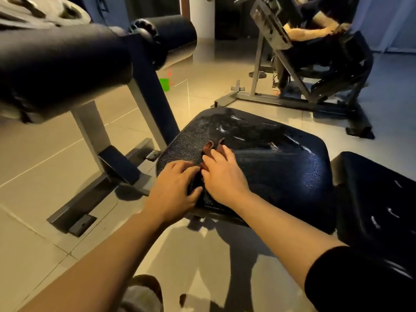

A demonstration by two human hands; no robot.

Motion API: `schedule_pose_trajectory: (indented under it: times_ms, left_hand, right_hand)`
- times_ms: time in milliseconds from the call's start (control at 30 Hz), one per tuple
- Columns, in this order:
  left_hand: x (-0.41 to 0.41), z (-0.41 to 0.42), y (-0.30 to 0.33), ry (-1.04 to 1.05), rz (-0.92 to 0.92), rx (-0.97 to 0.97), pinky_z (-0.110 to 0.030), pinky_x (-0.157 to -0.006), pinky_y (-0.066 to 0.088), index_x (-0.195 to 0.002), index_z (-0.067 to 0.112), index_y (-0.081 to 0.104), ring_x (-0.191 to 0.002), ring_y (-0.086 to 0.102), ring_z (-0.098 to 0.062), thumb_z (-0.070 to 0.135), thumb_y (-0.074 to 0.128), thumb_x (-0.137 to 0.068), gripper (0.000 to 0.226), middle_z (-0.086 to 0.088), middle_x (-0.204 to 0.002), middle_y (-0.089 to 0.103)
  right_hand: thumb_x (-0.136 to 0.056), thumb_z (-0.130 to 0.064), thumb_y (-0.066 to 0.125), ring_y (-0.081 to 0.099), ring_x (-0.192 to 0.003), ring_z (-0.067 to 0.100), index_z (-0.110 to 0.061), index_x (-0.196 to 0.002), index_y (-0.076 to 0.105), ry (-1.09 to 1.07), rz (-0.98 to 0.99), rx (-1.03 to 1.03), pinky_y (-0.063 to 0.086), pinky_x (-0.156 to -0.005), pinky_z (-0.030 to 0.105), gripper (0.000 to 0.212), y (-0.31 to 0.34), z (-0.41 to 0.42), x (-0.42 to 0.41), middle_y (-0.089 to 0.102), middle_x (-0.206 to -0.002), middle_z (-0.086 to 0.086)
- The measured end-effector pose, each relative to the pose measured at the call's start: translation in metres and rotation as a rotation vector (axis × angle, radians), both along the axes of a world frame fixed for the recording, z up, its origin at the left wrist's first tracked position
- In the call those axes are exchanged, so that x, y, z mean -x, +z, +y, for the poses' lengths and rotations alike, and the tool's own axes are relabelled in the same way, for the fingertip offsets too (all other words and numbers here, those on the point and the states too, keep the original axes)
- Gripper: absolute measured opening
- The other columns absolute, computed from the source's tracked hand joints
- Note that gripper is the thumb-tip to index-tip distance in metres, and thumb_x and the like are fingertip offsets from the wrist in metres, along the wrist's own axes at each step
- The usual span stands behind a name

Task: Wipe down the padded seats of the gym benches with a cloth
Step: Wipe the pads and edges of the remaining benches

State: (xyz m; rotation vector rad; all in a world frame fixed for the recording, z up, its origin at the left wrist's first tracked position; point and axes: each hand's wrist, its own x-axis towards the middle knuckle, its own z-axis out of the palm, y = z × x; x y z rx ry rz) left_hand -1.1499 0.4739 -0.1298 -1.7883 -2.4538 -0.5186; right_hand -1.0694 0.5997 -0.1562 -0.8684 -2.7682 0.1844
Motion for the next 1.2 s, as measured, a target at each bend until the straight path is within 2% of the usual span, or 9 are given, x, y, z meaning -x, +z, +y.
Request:
schedule_pose_trajectory:
  times_ms: [167, 267, 400, 533, 733, 833, 933, 1033, 1200]
  left_hand:
    - [-0.019, 0.016, -0.006, -0.012, -0.051, -0.098, -0.022, -0.105, 0.021, -0.125, 0.014, 0.056, -0.124, 0.038, -0.019, 0.028, 0.055, -0.091, 0.037, -0.002, -0.131, 0.052]
    - [-0.026, 0.022, -0.012, -0.066, -0.034, -0.083, -0.029, -0.105, 0.027, -0.120, 0.008, 0.062, -0.120, 0.046, -0.028, 0.033, 0.046, -0.083, 0.048, -0.009, -0.124, 0.057]
    - [-0.022, 0.017, -0.012, -0.043, 0.010, -0.026, -0.034, -0.111, 0.025, -0.130, 0.012, 0.055, -0.128, 0.038, -0.025, 0.045, 0.041, -0.085, 0.058, -0.006, -0.132, 0.052]
    - [-0.007, 0.004, -0.010, 0.089, 0.052, 0.079, -0.045, -0.117, 0.016, -0.144, 0.021, 0.039, -0.141, 0.022, -0.020, 0.051, 0.045, -0.095, 0.058, 0.001, -0.148, 0.037]
    - [0.000, -0.006, -0.002, 0.267, -0.053, 0.139, -0.053, -0.119, 0.006, -0.149, 0.026, 0.028, -0.145, 0.014, -0.021, 0.042, 0.043, -0.099, 0.055, 0.002, -0.155, 0.027]
    - [-0.007, -0.003, 0.001, 0.285, -0.079, 0.135, -0.053, -0.119, 0.007, -0.147, 0.026, 0.031, -0.144, 0.017, -0.022, 0.037, 0.045, -0.099, 0.052, 0.000, -0.154, 0.029]
    - [-0.018, 0.004, -0.001, 0.258, -0.078, 0.127, -0.057, -0.116, 0.006, -0.145, 0.030, 0.033, -0.144, 0.015, -0.023, 0.038, 0.045, -0.098, 0.050, -0.001, -0.153, 0.028]
    - [-0.035, 0.012, -0.004, 0.193, -0.064, 0.145, -0.060, -0.116, 0.006, -0.146, 0.030, 0.033, -0.144, 0.011, -0.023, 0.039, 0.047, -0.096, 0.053, -0.001, -0.154, 0.025]
    - [-0.048, 0.013, -0.001, 0.134, -0.107, 0.108, -0.057, -0.117, 0.006, -0.146, 0.027, 0.033, -0.145, 0.008, -0.022, 0.037, 0.049, -0.095, 0.055, -0.001, -0.154, 0.024]
  right_hand:
    - [-0.104, -0.037, 0.033, 0.000, -0.149, 0.021, -0.026, -0.144, 0.042, -0.013, 0.048, 0.141, 0.014, -0.120, 0.039, 0.043, 0.017, 0.000, -0.023, 0.026, -0.157, -0.008]
    - [-0.105, -0.036, 0.032, 0.004, -0.148, 0.017, -0.027, -0.144, 0.042, -0.101, 0.010, 0.116, 0.007, -0.119, 0.033, 0.042, 0.032, 0.010, -0.047, 0.027, -0.158, -0.007]
    - [-0.106, -0.026, 0.027, 0.018, -0.141, 0.019, -0.017, -0.141, 0.044, -0.226, -0.077, 0.090, 0.001, -0.115, 0.031, 0.041, 0.039, 0.036, -0.069, 0.034, -0.153, 0.002]
    - [-0.100, -0.030, 0.037, 0.028, -0.136, 0.026, -0.015, -0.137, 0.047, -0.356, 0.010, 0.087, 0.025, -0.110, 0.040, 0.041, 0.019, 0.038, -0.039, 0.036, -0.147, 0.008]
    - [-0.102, -0.036, 0.032, 0.005, -0.148, 0.029, -0.022, -0.142, 0.043, 0.119, -0.065, 0.004, 0.018, -0.119, 0.048, 0.043, 0.009, -0.026, 0.018, 0.029, -0.156, -0.001]
    - [-0.104, -0.034, 0.032, 0.000, -0.149, 0.027, -0.024, -0.147, 0.037, 0.146, -0.090, 0.021, 0.010, -0.121, 0.046, 0.045, 0.017, -0.025, 0.006, 0.025, -0.158, -0.002]
    - [-0.106, -0.030, 0.029, 0.000, -0.147, 0.016, -0.023, -0.150, 0.033, 0.096, -0.058, 0.033, -0.001, -0.118, 0.032, 0.044, 0.029, -0.017, -0.023, 0.021, -0.159, -0.006]
    - [-0.105, -0.029, 0.032, 0.011, -0.143, 0.013, -0.023, -0.147, 0.038, -0.045, -0.043, 0.111, 0.005, -0.115, 0.029, 0.043, 0.031, 0.003, -0.046, 0.027, -0.157, -0.005]
    - [-0.099, -0.033, 0.041, 0.030, -0.137, 0.025, -0.022, -0.135, 0.051, -0.278, -0.018, 0.134, 0.025, -0.112, 0.043, 0.039, 0.018, 0.042, -0.063, 0.041, -0.147, 0.003]
